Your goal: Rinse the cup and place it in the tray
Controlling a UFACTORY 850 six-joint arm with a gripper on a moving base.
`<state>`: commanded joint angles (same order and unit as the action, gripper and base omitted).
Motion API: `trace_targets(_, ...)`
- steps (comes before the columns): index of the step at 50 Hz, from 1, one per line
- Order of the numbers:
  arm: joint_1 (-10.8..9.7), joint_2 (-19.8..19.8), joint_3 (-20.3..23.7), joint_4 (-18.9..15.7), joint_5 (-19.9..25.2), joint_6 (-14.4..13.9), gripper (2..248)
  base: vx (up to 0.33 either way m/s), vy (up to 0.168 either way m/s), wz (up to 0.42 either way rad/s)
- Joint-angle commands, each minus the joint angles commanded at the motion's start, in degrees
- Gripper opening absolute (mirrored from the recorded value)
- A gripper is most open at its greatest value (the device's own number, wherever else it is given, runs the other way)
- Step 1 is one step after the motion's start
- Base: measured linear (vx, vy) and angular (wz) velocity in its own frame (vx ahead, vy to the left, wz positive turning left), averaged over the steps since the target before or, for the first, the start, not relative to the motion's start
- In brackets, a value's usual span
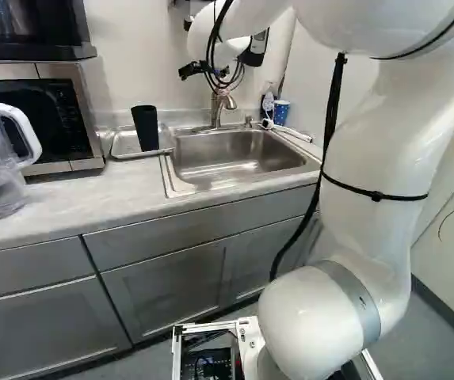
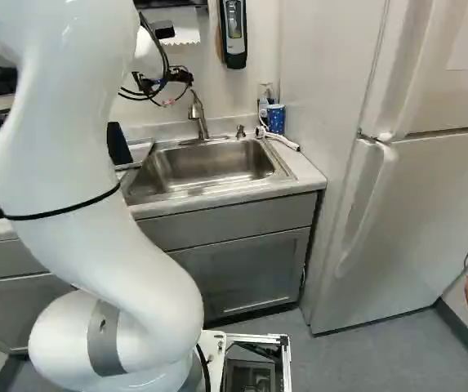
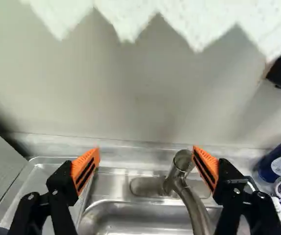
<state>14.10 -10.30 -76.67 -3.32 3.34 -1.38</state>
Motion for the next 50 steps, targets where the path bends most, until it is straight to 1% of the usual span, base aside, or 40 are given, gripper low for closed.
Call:
trace_targets(11,1.15,2.55,2.75,0.00,0.00,0.00,247,0.000,0.000,0.000)
trace_targets(27,2.18,6.68,7.09,0.00,-0.37,0.00,247,0.000,0.000,0.000)
trace_targets(40,2.62,9.47,9.94,0.00,-3.72,0.00,247,0.000,0.000,0.000)
trace_targets(50,2.81,10.62,11.09,0.00,-6.94,0.00,247,0.000,0.000,0.000)
